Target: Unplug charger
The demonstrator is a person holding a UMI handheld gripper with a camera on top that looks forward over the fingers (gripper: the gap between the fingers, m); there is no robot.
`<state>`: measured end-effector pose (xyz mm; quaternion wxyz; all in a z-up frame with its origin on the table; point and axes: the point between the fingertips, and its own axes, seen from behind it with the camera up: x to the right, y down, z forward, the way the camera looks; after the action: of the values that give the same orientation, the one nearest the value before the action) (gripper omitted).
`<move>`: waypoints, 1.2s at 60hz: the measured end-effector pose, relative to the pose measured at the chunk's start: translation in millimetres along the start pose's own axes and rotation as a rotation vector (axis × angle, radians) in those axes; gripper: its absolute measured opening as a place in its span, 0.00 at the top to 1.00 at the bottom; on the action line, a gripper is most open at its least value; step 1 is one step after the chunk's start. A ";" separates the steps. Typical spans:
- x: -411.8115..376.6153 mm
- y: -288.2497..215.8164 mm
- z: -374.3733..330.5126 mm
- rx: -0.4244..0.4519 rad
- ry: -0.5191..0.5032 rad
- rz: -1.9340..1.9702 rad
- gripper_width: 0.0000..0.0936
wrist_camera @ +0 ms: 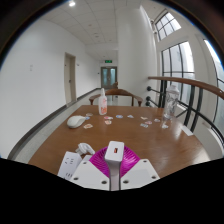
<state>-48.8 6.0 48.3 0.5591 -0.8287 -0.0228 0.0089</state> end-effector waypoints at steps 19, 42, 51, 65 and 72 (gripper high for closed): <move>3.9 -59.4 -21.5 0.189 0.076 -0.152 0.90; 30.2 -75.2 -72.4 0.130 -0.036 -0.046 0.90; 65.5 13.6 -55.5 -0.060 0.002 -0.063 0.90; 81.1 54.0 -26.1 -0.167 -0.007 -0.018 0.85; 84.5 51.4 -22.3 -0.171 -0.010 -0.016 0.81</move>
<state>38.0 -29.8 9.9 0.4863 -0.8731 -0.0328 0.0064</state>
